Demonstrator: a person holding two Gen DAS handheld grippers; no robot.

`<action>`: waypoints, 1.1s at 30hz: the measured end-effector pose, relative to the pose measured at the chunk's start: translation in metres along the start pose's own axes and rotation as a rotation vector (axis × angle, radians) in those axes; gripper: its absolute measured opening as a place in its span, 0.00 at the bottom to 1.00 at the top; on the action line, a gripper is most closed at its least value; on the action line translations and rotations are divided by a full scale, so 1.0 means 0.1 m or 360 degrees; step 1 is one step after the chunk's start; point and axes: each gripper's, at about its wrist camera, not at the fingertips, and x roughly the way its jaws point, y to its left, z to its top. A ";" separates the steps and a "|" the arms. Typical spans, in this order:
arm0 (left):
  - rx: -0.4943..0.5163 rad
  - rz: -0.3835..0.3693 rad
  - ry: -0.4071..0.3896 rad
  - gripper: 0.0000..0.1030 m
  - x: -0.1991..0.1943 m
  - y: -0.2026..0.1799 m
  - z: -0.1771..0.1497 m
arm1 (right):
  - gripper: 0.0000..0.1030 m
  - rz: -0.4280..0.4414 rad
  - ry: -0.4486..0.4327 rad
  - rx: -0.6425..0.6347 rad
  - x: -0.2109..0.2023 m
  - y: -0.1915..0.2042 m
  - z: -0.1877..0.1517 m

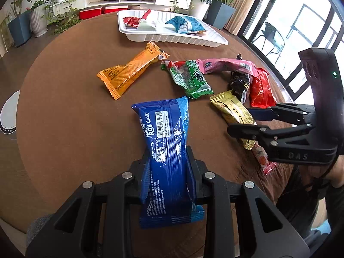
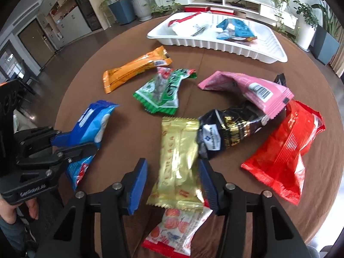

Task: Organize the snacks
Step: 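Grasp the blue roll-cake packet with the left tool while the right tool grasps the gold packet, then lift the blue packet with the left tool while the right tool carries the gold packet to the tray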

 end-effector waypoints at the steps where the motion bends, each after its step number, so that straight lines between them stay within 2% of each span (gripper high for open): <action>1: 0.0001 0.0001 0.0001 0.25 0.00 0.00 0.00 | 0.52 -0.0022 -0.0005 -0.0002 0.01 0.00 0.02; 7: 0.0009 0.0004 0.0010 0.25 0.04 -0.02 0.01 | 0.51 -0.0142 -0.0009 -0.0161 0.05 0.21 -0.02; 8: 0.0012 0.0005 0.0011 0.25 0.05 -0.02 0.01 | 0.50 -0.0156 -0.0007 -0.0178 0.05 0.23 -0.03; 10: 0.0017 0.0009 0.0011 0.25 0.05 -0.03 0.01 | 0.39 -0.0157 -0.0005 -0.0190 0.05 0.25 -0.02; 12: 0.0019 0.0009 0.0011 0.25 0.05 -0.03 0.00 | 0.33 -0.0161 0.0002 -0.0184 0.05 0.24 0.00; 15: 0.0025 0.0013 0.0009 0.25 0.05 -0.03 0.00 | 0.32 -0.0149 0.0009 -0.0178 0.06 0.24 0.03; 33: -0.0004 -0.0088 -0.0047 0.25 -0.07 -0.08 0.03 | 0.32 0.0257 -0.0108 0.0134 -0.24 0.11 -0.03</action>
